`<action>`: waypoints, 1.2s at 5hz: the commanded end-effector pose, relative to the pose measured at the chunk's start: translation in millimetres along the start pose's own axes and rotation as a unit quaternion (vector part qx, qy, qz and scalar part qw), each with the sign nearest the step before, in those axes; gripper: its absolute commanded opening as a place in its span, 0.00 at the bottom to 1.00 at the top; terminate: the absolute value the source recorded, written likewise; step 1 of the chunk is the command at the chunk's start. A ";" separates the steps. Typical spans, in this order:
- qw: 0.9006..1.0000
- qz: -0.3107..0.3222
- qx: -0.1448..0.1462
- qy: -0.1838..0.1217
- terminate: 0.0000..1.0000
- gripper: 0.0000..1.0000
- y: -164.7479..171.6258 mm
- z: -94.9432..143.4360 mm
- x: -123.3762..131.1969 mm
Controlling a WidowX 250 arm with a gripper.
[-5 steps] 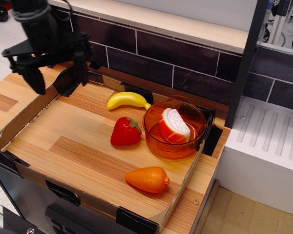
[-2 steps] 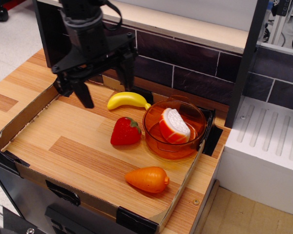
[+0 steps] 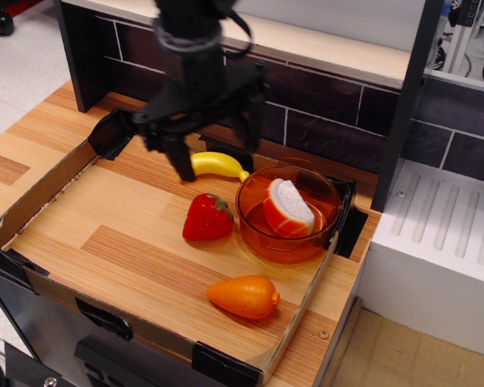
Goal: Take sushi out of pot
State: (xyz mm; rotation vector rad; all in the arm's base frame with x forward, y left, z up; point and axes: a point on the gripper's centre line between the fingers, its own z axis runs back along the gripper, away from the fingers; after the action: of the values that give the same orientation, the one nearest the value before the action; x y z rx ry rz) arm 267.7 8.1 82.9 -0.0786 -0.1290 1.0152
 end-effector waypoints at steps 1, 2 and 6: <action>0.999 -0.022 -0.019 -0.022 0.00 1.00 -29.0 -1.5 -3.6; 0.999 -0.024 -0.020 -0.026 0.00 1.00 -40.7 -11.6 -14.3; 0.999 -0.018 0.010 -0.038 0.00 1.00 -52.4 -54.0 -36.9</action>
State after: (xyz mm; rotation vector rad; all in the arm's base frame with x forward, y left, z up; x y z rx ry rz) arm 291.5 -49.3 22.5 0.0091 -0.1563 0.9885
